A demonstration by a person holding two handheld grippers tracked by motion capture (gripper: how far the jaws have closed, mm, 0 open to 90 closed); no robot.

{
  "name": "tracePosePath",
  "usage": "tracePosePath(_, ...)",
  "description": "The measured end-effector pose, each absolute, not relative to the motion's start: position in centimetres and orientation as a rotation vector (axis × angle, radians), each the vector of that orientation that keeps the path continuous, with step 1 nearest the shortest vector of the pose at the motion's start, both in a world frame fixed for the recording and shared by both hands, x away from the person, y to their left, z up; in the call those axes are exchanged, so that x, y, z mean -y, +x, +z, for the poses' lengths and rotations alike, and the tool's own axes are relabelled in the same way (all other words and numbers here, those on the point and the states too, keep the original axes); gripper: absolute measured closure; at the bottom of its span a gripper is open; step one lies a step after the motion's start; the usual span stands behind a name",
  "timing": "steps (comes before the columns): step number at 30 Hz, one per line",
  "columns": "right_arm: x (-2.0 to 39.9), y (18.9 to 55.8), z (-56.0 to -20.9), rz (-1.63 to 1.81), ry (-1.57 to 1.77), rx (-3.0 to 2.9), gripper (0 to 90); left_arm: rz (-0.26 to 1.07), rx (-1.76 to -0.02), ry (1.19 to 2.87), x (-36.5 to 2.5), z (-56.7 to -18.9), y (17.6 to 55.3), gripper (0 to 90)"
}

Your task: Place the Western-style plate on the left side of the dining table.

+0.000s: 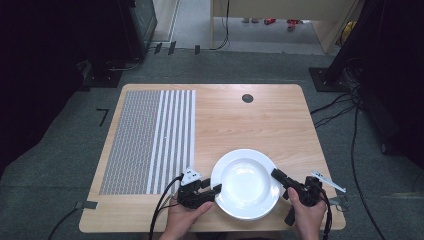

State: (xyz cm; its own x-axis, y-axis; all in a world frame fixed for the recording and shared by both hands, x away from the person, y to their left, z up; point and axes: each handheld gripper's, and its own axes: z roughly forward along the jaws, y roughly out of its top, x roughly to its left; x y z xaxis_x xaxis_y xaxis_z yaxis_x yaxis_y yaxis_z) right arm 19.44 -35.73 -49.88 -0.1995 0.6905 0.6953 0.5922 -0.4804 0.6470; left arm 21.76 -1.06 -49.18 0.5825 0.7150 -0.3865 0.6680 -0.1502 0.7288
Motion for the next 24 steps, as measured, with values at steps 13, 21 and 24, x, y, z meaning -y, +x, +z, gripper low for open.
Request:
tracePosePath(13, 35.2, 19.6, -50.3, 1.83, 1.855, -1.52, 81.7, 0.039, -1.124, 1.813, 0.6, -49.5, 21.9, 55.4)
tracePosePath(21, 35.0, 19.6, -50.4, 1.841, 1.861, -1.501, 81.4, -0.031, -1.135, 1.744, -0.2, -49.6, 22.2, 62.7)
tracePosePath(24, 34.9, 19.6, -50.4, 1.854, 1.864, -1.495, 81.4, -0.047, -1.132, 1.73, -0.5, -49.6, 22.3, 64.1)
